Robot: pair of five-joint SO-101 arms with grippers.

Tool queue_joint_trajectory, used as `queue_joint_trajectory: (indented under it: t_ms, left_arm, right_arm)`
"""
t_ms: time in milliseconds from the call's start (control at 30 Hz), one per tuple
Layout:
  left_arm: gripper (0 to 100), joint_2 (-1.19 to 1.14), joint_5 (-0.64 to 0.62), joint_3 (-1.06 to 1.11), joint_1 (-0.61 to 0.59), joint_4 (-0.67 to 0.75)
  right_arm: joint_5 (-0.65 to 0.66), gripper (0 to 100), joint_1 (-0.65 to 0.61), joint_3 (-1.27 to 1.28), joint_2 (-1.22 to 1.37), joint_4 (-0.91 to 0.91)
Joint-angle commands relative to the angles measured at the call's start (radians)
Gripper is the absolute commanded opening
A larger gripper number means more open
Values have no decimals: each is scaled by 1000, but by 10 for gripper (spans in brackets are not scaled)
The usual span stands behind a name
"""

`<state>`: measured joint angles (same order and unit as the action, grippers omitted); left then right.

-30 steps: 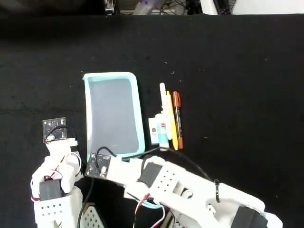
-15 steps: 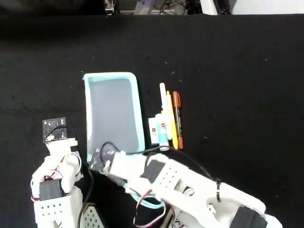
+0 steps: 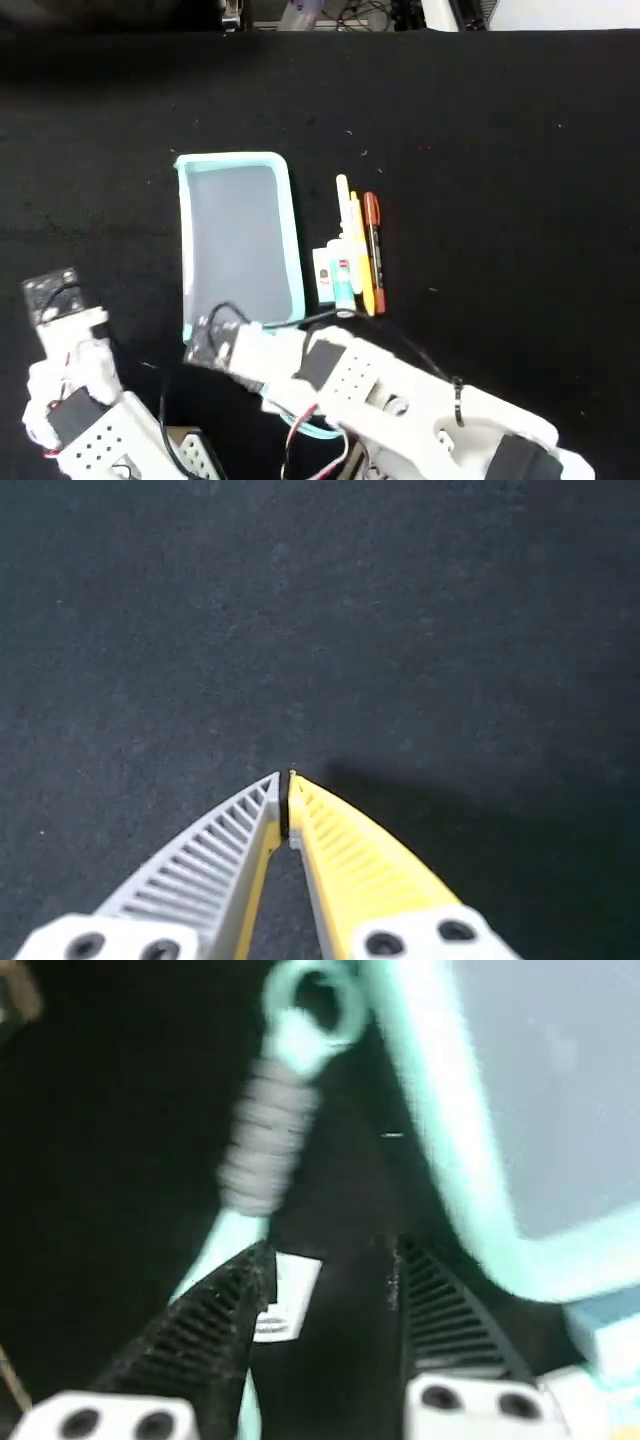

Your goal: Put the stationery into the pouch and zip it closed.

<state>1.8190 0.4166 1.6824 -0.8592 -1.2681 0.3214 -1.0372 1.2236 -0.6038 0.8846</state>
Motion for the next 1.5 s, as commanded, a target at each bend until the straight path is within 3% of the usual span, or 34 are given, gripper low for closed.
queue_joint_trajectory:
  t_ms: [0, 400, 600, 867, 1067, 1267, 1367, 1467]
  left_arm:
    - [30, 3, -8, 15, -7, 9]
    - [30, 3, -43, 15, 10, 31]
    - [30, 3, -43, 15, 12, 29]
    - [30, 3, -43, 15, 12, 29]
    - [30, 3, -43, 15, 12, 29]
    - [30, 3, -43, 15, 12, 29]
    - [30, 3, -43, 15, 12, 29]
    - [30, 3, -43, 15, 12, 29]
  right_arm:
    - [-14, 192, -51, -39, 1, 26]
    - [-12, 279, -51, -76, -13, 78]
    - [-6, 279, -12, -56, -208, 157]
    - [-6, 279, -187, 145, -406, 75]
    - [-6, 279, -187, 160, -337, 43]
    - [17, 277, -118, 65, -84, 38]
    - [60, 192, -92, -19, 97, 43]
    - [57, 3, -46, -110, 243, 43]
